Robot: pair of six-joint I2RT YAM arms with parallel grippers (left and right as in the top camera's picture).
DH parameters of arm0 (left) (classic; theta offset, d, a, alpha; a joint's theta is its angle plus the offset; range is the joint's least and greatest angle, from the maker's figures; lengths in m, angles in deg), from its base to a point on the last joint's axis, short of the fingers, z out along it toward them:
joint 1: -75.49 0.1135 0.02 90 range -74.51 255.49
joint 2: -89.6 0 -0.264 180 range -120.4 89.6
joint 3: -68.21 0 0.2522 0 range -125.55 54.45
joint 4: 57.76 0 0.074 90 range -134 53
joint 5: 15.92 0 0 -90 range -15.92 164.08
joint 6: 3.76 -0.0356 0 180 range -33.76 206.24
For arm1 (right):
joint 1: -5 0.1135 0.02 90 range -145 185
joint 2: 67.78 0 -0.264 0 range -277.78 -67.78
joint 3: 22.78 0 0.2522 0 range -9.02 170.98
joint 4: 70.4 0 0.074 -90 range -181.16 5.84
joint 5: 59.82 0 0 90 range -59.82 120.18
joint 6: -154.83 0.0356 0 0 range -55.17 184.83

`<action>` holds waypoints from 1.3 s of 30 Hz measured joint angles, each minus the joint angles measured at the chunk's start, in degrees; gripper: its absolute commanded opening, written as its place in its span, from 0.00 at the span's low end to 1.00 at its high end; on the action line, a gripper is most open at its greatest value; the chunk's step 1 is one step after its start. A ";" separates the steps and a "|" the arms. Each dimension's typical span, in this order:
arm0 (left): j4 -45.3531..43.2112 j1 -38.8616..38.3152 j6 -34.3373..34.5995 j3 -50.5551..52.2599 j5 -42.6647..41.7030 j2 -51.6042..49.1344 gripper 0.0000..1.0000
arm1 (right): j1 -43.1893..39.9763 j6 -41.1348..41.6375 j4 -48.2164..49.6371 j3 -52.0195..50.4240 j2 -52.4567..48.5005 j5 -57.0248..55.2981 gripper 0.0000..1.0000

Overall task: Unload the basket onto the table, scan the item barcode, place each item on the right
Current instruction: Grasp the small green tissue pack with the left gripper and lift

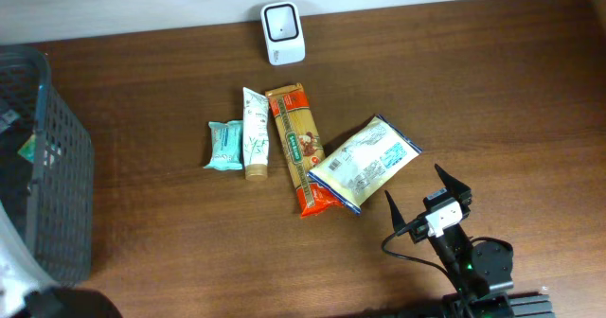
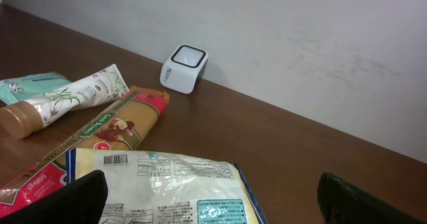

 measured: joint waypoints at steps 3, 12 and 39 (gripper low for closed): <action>0.09 1.92 0.87 0.00 -4.20 -6.25 0.96 | 0.00 -0.02 0.00 0.00 0.00 0.00 0.99; -4.17 5.57 1.20 0.00 -8.81 -22.49 0.95 | 0.00 -0.02 0.00 0.00 0.00 0.00 0.98; -1.46 3.21 1.81 -3.78 -10.73 -30.97 0.00 | 0.00 -0.04 0.00 0.00 0.00 0.00 0.99</action>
